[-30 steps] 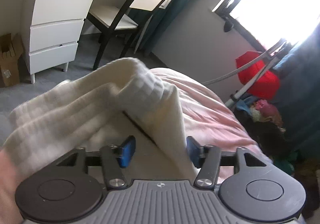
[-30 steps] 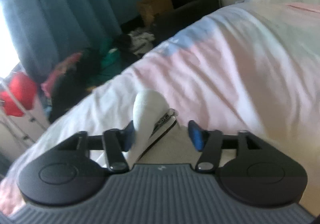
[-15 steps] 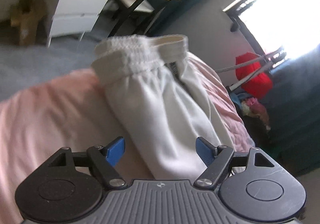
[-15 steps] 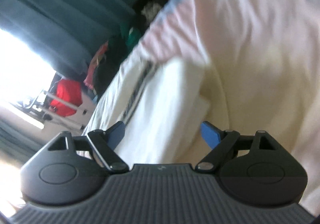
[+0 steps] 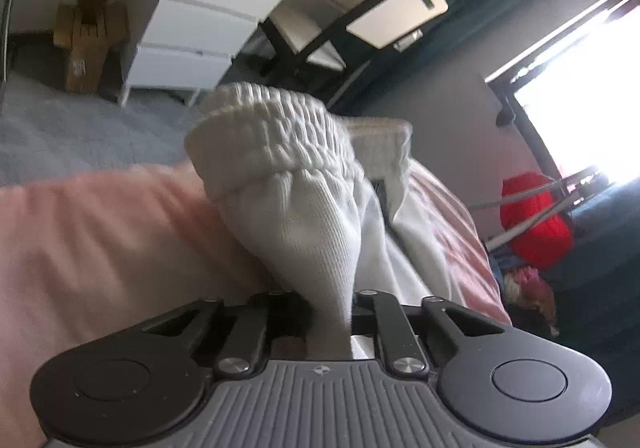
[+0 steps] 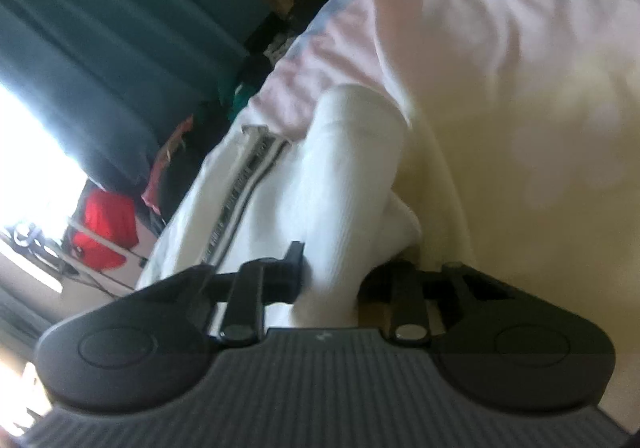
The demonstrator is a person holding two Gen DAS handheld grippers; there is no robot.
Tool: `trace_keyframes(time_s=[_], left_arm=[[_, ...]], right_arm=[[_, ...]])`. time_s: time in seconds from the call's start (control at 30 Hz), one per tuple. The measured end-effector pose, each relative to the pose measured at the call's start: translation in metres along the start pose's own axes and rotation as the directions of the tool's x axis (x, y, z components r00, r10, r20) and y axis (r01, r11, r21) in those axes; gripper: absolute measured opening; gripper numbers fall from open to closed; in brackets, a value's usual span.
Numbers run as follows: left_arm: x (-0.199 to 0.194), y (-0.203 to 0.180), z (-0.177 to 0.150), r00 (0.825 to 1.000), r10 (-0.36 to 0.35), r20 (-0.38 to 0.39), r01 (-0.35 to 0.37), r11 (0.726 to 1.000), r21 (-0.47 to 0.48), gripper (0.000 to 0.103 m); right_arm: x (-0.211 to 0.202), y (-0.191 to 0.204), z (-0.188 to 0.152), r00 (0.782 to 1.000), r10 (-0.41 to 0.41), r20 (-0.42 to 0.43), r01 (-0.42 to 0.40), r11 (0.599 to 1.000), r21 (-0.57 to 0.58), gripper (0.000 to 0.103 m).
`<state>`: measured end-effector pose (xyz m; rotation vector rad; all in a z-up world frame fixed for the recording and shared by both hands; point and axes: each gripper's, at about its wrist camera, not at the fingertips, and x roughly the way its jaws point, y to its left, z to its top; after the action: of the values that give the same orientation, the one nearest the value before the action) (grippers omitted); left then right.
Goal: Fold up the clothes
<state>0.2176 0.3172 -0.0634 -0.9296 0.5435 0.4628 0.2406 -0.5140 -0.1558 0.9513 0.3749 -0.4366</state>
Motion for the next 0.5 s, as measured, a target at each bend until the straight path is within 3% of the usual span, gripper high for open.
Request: trace_keyframes(time_s=[0.1,0.27,0.33,0.5], left_arm=[[-0.018,-0.013,0.010,0.999,-0.030,0.045,0.028,0.999,0.035,0.011],[-0.054,-0.024,0.024,0.996,-0.067,0.058,0.065,0.997,0.029,0.010],[-0.079,-0.025,0.025,0.995,-0.068,0.074,0.062,0.995,0.080,0.010],[-0.131,-0.002,0.028,0.999,-0.052,-0.005,0.052,0.994,0.098,0.011]], right_arm=[[-0.020,0.007,0.006,1.000,0.016,0.020,-0.015,0.999,-0.032,0.013],[-0.064,-0.002,0.013,0.999,0.034,0.029,-0.034,0.999,-0.002,0.012],[-0.083,-0.010,0.014,0.999,0.034,0.026,-0.034,0.999,0.014,0.012],[-0.130,-0.030,0.016,0.999,0.033,0.018,-0.034,0.998,0.054,0.012]])
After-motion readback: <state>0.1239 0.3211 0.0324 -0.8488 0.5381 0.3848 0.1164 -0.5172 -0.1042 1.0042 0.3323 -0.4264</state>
